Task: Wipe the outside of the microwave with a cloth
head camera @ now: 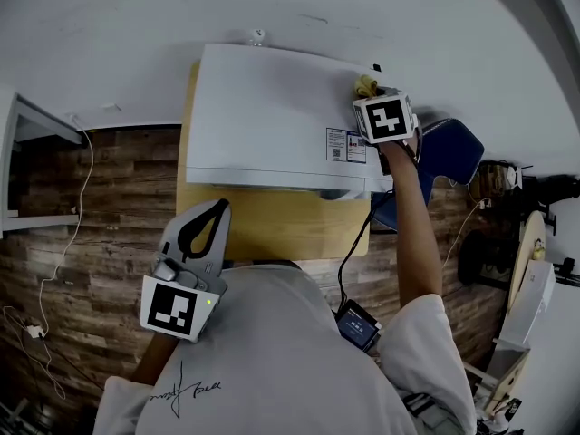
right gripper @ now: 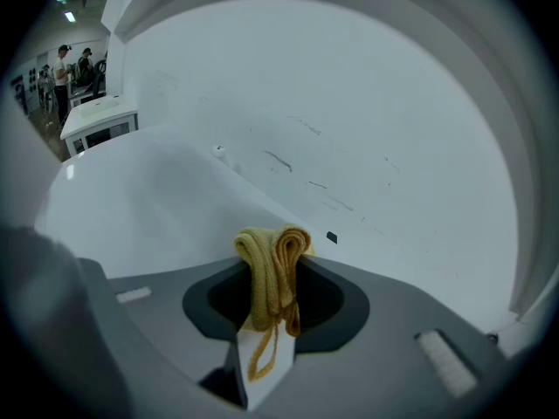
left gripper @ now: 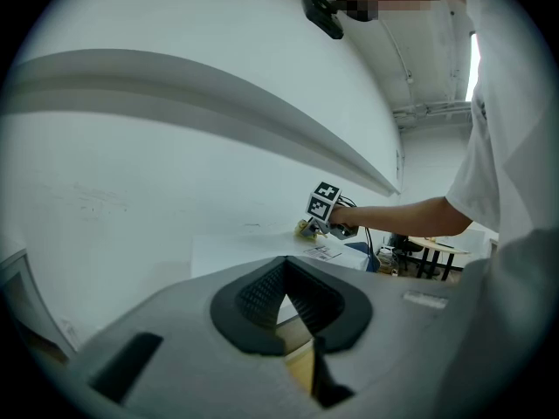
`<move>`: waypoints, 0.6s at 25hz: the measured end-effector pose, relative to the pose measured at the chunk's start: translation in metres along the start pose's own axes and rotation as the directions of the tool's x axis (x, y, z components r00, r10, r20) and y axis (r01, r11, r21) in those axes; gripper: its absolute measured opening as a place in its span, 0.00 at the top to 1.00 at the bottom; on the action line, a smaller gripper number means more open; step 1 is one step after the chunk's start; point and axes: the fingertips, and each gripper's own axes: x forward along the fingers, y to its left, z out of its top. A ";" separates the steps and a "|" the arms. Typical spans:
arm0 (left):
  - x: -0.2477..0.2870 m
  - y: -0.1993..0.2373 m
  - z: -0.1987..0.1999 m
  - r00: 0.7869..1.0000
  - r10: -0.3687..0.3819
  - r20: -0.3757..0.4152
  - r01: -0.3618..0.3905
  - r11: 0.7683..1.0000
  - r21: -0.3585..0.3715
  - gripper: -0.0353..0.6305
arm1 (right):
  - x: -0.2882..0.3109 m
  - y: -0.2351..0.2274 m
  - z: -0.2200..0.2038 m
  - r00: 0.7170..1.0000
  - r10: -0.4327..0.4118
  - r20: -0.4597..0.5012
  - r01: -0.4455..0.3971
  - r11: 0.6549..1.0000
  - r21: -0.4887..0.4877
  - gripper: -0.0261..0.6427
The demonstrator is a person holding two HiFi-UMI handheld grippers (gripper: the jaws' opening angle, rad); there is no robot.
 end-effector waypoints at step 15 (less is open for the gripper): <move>-0.021 0.018 -0.002 0.999 0.039 0.007 -0.039 0.999 -0.014 0.96 | 0.001 0.052 0.040 0.998 0.053 0.037 -0.052 0.998 -0.048 0.78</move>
